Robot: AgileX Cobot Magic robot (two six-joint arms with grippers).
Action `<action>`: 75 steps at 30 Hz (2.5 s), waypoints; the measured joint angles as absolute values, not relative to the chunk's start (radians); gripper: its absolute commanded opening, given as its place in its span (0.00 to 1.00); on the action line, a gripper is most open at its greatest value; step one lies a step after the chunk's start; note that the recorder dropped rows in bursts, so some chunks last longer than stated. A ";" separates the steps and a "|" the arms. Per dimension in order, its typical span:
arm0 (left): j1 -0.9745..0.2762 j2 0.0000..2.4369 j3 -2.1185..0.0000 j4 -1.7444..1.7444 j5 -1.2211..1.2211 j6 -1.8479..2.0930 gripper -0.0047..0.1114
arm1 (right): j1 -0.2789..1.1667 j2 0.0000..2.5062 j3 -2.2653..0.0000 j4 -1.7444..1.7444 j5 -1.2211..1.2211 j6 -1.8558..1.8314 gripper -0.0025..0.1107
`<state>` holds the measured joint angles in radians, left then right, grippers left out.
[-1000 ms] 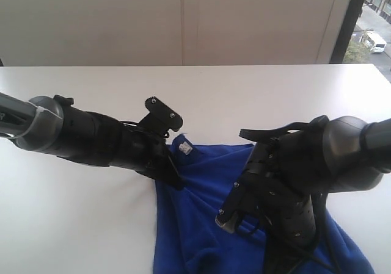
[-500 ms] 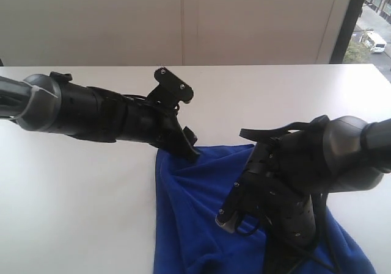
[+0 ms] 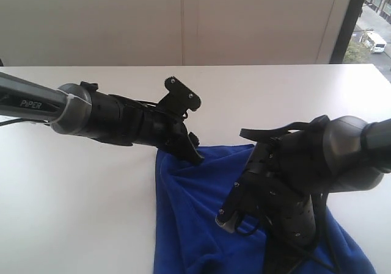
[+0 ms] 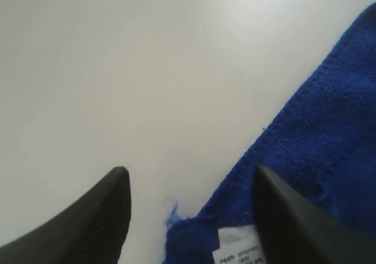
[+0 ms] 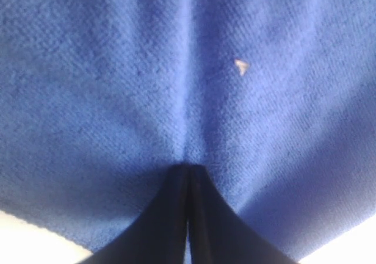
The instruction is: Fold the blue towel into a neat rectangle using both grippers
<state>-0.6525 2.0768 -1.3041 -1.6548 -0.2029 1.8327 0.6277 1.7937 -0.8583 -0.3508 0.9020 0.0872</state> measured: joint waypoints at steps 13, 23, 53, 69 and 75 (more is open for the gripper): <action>-0.652 2.081 -1.312 -1.657 -0.203 1.833 0.07 | 0.628 1.794 -0.858 -0.351 0.902 0.087 0.02; -0.652 2.040 -1.312 -1.715 -0.393 1.915 0.04 | 0.628 1.792 -0.858 -0.295 0.902 0.071 0.02; -0.652 1.576 -0.728 -1.569 0.202 1.548 0.04 | 0.343 1.702 -1.136 -0.042 0.831 -0.322 0.02; -0.652 1.659 -0.739 -0.292 0.264 0.349 0.04 | 0.320 1.702 -1.137 0.252 0.808 -0.567 0.02; -0.657 1.695 -0.779 0.321 0.262 -0.184 0.04 | 0.320 1.702 -1.137 0.253 0.808 -0.568 0.02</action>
<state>-0.6572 1.6954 -0.7795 0.3210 0.2622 -0.1844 0.3199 1.7015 -1.1374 0.2528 0.8078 -0.5682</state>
